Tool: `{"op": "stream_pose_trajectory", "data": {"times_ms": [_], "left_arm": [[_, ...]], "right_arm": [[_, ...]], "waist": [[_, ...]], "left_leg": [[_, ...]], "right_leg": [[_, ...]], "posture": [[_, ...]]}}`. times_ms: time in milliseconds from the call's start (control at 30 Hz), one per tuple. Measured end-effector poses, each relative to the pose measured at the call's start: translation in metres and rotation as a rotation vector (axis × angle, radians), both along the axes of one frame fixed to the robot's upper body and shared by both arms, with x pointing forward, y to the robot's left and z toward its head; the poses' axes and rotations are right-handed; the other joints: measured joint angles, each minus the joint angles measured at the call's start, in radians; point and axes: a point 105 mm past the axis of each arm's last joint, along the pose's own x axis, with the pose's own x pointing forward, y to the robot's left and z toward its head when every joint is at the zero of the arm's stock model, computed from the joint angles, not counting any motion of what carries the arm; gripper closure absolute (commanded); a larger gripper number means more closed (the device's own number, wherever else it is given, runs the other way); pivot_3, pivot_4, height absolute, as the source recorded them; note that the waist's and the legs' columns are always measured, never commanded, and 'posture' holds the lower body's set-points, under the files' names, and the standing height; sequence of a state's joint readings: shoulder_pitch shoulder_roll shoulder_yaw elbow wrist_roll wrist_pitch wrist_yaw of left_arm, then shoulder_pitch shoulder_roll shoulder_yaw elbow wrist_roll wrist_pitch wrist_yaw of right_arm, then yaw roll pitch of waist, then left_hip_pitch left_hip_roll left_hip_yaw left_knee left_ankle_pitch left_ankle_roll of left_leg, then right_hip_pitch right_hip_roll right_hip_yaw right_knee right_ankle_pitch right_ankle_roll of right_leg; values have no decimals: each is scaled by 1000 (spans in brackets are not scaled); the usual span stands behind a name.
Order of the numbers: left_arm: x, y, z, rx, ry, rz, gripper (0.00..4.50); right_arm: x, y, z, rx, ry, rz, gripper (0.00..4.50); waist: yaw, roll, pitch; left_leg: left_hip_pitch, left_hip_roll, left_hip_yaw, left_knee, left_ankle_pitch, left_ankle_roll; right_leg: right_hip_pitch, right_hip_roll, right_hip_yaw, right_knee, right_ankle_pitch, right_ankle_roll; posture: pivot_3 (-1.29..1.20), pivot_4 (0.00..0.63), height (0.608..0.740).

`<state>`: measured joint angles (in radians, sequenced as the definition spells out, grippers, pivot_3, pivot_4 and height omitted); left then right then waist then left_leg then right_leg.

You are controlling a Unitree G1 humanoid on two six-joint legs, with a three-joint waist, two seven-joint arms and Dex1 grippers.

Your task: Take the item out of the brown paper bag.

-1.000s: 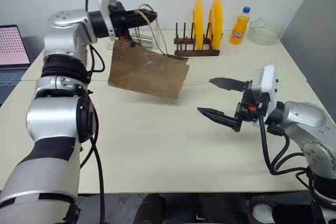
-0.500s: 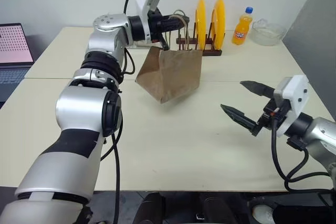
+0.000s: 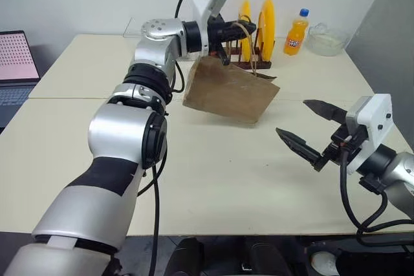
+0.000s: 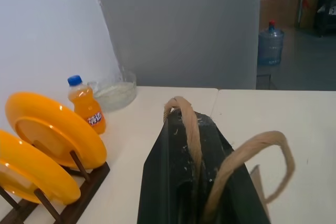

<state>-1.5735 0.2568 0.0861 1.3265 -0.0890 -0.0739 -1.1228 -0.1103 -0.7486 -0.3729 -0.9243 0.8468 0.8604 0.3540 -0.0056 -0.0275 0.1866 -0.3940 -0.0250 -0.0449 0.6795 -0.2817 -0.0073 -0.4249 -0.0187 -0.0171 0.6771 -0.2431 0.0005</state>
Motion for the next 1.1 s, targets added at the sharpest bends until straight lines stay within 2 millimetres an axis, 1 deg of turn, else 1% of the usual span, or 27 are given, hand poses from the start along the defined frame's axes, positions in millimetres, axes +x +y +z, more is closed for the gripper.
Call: {"op": "stream_pose_trajectory", "data": {"times_ms": [133,467,600,833,967,1100], "left_arm": [[3,3,-12,25,20,15,4483],[6,8,-24,97,-16,49,4483],[10,14,-30,144,-41,86,4483],[20,32,-33,180,-90,205,4483],[24,36,-33,198,-126,256,4483],[25,37,-33,206,-143,267,4483]], "right_arm": [[0,-1,-2,-1,10,-8,0],[-3,-2,-7,6,22,-5,0],[-3,0,-6,9,16,3,0],[-5,13,-14,19,41,50,0],[-6,18,-17,22,48,71,0],[-6,24,-19,9,45,90,0]], "waist": [[0,0,0],[1,0,0],[1,0,0],[1,0,0],[2,0,0],[1,0,0]], "left_leg": [[0,0,0,0,0,0],[0,0,0,0,0,0],[1,0,1,0,0,0],[1,0,1,0,0,0],[1,0,1,0,0,0],[1,0,1,0,0,0]], "right_leg": [[0,0,0,0,0,0],[0,0,0,0,0,0],[0,0,1,1,0,0],[0,0,1,1,0,0],[0,0,1,1,0,0],[0,0,1,1,0,0]], "posture": [[0,150,740],[0,150,740],[0,150,740],[0,150,740],[0,150,740],[0,150,740]]}}
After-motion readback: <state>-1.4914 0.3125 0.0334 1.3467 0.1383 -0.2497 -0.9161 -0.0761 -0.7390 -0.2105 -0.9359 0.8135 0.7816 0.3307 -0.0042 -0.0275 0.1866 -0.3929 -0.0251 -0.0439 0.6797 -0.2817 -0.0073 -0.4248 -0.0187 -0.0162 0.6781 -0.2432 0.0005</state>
